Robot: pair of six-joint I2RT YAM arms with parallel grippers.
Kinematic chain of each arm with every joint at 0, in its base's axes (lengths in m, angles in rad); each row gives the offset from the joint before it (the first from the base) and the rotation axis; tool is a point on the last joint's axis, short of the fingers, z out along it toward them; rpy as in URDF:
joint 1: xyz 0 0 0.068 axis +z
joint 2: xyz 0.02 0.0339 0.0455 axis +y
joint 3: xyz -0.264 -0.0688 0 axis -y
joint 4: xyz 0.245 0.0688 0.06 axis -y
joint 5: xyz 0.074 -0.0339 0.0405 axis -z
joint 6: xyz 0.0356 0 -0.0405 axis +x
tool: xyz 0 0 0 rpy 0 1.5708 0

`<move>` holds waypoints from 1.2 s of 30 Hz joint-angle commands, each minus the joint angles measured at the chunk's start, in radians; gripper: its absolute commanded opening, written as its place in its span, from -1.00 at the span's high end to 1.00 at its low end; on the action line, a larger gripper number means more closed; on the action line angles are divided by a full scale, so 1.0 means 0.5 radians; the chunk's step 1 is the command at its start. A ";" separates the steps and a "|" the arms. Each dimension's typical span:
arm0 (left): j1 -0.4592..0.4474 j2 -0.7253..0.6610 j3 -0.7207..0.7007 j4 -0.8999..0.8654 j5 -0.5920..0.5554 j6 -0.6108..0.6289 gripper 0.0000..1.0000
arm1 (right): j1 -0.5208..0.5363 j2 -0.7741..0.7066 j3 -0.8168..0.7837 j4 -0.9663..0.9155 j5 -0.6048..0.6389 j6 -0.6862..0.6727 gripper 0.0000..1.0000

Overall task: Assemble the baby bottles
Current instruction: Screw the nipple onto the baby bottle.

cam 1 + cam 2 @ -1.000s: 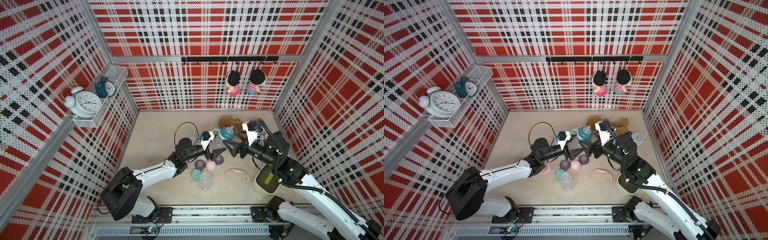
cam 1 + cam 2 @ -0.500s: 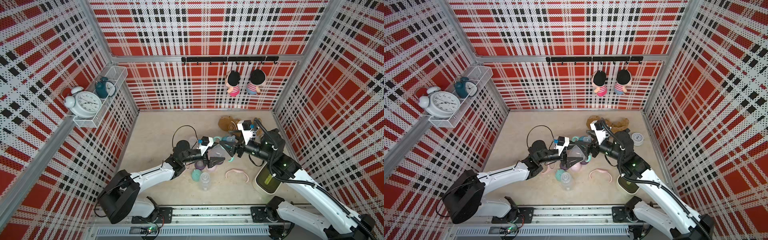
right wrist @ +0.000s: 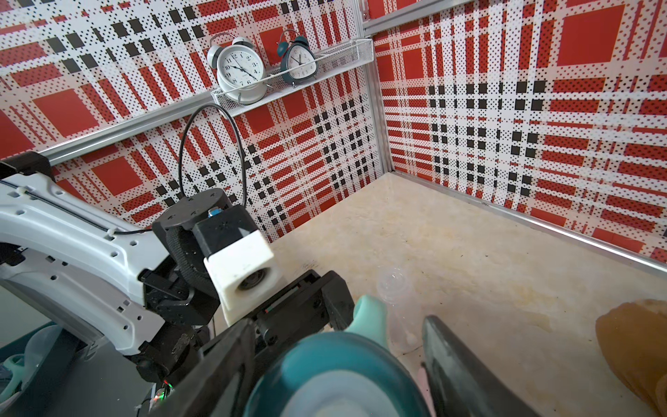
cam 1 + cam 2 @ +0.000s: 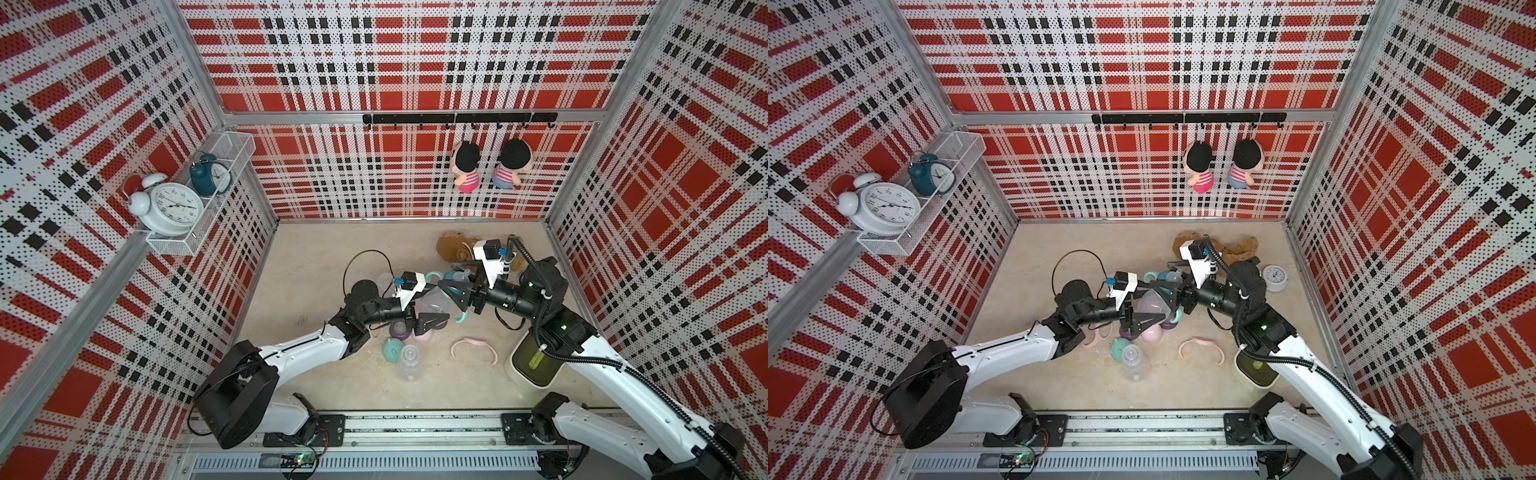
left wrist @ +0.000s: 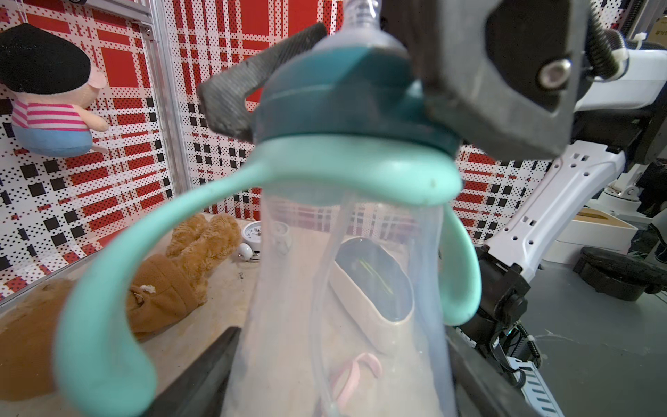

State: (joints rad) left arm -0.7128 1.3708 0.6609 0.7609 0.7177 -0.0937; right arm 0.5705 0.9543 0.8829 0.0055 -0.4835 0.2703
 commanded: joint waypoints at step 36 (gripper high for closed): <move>-0.346 0.137 0.110 0.032 -1.384 0.275 1.00 | 0.037 -0.028 0.237 -0.537 0.518 0.265 -0.96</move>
State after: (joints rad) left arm -0.8864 1.4590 0.7124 0.7277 -0.0235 0.0223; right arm 0.5823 0.9615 1.0088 -0.2855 -0.1692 0.4595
